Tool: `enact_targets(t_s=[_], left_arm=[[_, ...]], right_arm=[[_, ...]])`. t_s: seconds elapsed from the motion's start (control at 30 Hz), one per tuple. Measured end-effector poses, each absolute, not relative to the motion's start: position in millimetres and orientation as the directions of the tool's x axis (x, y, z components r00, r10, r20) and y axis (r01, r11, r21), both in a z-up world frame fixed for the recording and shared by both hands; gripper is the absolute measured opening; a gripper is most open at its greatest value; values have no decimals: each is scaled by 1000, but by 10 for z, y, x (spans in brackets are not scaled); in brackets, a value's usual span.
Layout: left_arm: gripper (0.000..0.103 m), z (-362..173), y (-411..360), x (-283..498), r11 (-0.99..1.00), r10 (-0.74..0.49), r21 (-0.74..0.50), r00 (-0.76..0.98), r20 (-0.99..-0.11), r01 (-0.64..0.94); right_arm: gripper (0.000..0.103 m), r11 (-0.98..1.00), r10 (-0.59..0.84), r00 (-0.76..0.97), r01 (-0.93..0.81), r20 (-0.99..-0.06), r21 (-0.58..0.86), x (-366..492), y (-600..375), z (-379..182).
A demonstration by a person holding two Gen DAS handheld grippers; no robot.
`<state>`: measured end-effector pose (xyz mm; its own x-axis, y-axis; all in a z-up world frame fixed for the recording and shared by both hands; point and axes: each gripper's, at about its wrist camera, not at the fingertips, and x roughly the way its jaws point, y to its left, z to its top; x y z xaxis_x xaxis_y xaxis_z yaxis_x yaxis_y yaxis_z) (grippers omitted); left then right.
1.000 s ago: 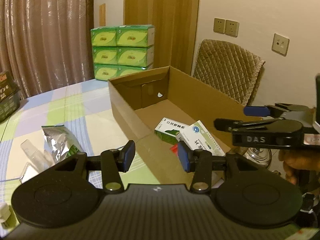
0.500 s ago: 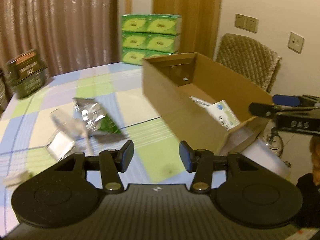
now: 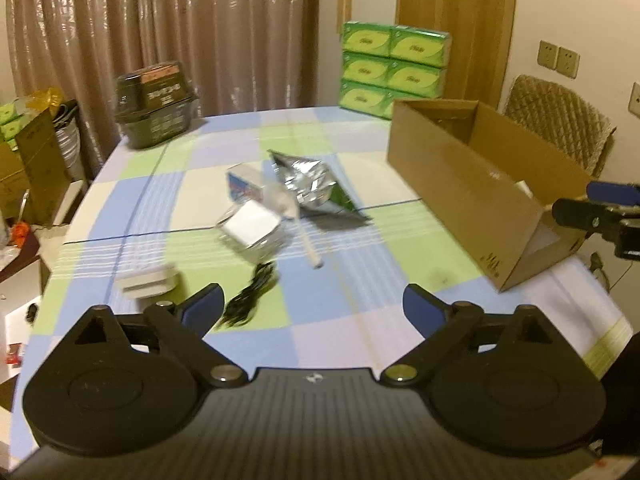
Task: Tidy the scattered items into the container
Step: 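Withdraw both open grippers from the cardboard box back over the table, then close the left gripper on the black cable while the right grasps the white spoon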
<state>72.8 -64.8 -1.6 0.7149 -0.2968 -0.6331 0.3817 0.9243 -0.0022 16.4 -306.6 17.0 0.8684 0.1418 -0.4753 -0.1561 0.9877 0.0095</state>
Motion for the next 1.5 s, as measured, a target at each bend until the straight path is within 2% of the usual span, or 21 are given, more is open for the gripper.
enact_targets(t_s=[0.33, 0.67, 0.77, 0.83, 0.97, 1.07, 1.3, 1.37, 1.5], left_arm=[[101, -207, -293, 809, 929, -230, 63, 701, -675, 366], [101, -474, -151, 1136, 917, -256, 42, 664, -702, 398], [98, -535, -151, 1258, 907, -273, 38, 654, -705, 420], [93, -582, -159, 1347, 900, -288, 29, 644, -708, 434], [90, -701, -191, 1540, 886, -306, 26, 626, -717, 464], [82, -811, -233, 1674, 868, -314, 38, 606, -730, 495], [65, -1030, -312, 1913, 834, -333, 48, 572, -749, 549], [58, -1062, -303, 1963, 835, -345, 30, 564, -750, 550], [35, -1083, -291, 2032, 843, -365, -11, 556, -746, 539]], right_arm=[[79, 974, 178, 841, -226, -511, -33, 305, -2678, 95], [79, 956, 203, 792, -288, -576, -58, 622, -2355, -196], [79, 953, 209, 773, -298, -599, -52, 751, -2289, -304], [79, 951, 216, 760, -306, -613, -44, 831, -2255, -379], [79, 947, 218, 737, -317, -640, -42, 1002, -2200, -541], [78, 947, 216, 724, -319, -655, -40, 1151, -2180, -644], [62, 944, 224, 698, -330, -680, -27, 1523, -2133, -805], [57, 942, 229, 693, -335, -684, -24, 1625, -2108, -849], [51, 940, 238, 684, -341, -689, -13, 1817, -2034, -926]])
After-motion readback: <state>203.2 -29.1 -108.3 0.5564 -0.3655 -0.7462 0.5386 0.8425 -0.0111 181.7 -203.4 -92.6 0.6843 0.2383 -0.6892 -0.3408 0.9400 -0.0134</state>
